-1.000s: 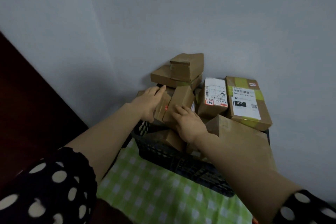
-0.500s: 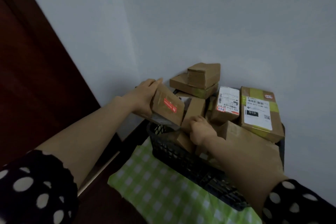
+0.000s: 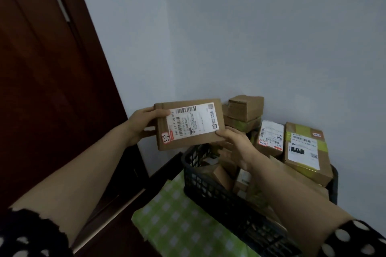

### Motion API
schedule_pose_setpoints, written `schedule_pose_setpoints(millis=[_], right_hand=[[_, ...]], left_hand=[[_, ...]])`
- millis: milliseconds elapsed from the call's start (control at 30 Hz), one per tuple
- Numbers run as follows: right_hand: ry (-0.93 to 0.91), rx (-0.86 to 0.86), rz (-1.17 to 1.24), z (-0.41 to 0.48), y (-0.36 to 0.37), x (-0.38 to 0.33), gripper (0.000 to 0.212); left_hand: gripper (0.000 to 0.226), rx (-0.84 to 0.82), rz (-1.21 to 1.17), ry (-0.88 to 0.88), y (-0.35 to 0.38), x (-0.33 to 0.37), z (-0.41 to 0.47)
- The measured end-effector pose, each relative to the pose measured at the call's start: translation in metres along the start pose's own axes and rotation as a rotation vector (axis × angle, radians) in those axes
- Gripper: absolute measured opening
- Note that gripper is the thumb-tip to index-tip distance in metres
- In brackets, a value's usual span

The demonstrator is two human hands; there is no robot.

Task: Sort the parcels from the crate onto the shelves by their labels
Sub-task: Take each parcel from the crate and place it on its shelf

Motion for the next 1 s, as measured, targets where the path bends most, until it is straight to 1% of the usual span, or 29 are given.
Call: schedule_pose_setpoints(millis=[67, 133, 167, 200, 233, 300, 367, 433, 500, 567, 633, 733, 833, 900, 933, 967, 1000], right_hand=[[-0.005, -0.045, 0.079, -0.002, 0.006, 0.002, 0.079], [-0.001, -0.071, 0.164, -0.005, 0.017, 0.002, 0.097], [-0.002, -0.086, 0.212, -0.007, 0.024, 0.002, 0.100], [-0.006, -0.102, 0.245, -0.010, 0.032, 0.002, 0.099], [-0.012, -0.115, 0.269, -0.011, 0.039, 0.002, 0.099], [-0.021, -0.145, 0.307, -0.014, 0.052, 0.004, 0.109], [-0.031, -0.165, 0.300, -0.015, 0.063, 0.006, 0.113], [-0.033, -0.170, 0.217, -0.018, 0.070, 0.006, 0.121], [-0.024, -0.136, 0.136, -0.020, 0.069, 0.005, 0.129], [-0.025, -0.108, 0.119, -0.022, 0.064, 0.002, 0.128], [-0.040, -0.098, 0.109, -0.025, 0.062, -0.002, 0.118], [-0.087, -0.054, 0.095, -0.024, 0.051, -0.014, 0.098], [-0.140, -0.047, 0.089, -0.025, 0.028, -0.036, 0.083], [-0.159, -0.091, 0.026, -0.027, 0.016, -0.049, 0.079], [-0.163, -0.124, -0.063, -0.028, 0.014, -0.055, 0.079], [-0.169, -0.170, -0.188, -0.030, 0.016, -0.060, 0.081], [-0.162, -0.221, -0.316, -0.032, 0.019, -0.064, 0.084]], left_hand=[[0.042, 0.015, -0.106, 0.004, -0.003, -0.009, -0.007], [0.037, 0.019, -0.207, -0.001, -0.001, -0.016, -0.014], [0.032, 0.022, -0.268, -0.005, 0.001, -0.019, -0.018], [0.031, 0.022, -0.321, -0.006, 0.003, -0.021, -0.021], [0.036, 0.014, -0.369, -0.001, 0.006, -0.024, -0.024], [0.051, -0.003, -0.461, 0.011, 0.015, -0.031, -0.027], [0.055, -0.005, -0.546, 0.014, 0.025, -0.035, -0.031], [0.054, -0.002, -0.608, 0.020, 0.034, -0.038, -0.035], [0.054, -0.015, -0.657, 0.032, 0.039, -0.039, -0.040], [0.048, -0.038, -0.673, 0.046, 0.042, -0.038, -0.045], [0.050, -0.063, -0.637, 0.039, 0.041, -0.038, -0.048], [0.063, -0.122, -0.490, 0.014, 0.032, -0.036, -0.054], [0.075, -0.160, -0.210, -0.029, 0.007, -0.021, -0.062], [0.077, -0.222, 0.028, -0.063, -0.008, -0.004, -0.066], [0.074, -0.264, 0.140, -0.076, -0.011, 0.006, -0.068], [0.064, -0.307, 0.232, -0.083, -0.012, 0.015, -0.070], [0.049, -0.345, 0.299, -0.085, -0.009, 0.025, -0.073]])
Point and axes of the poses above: each hand's wrist, its own z-axis towards the middle knuckle, its own y-axis out of the palm, x = y × z, the point moved 2 cm from there along z, towards the middle knuckle, and after that the axes turned 8 degrees about -x, right-handed, at the moved point
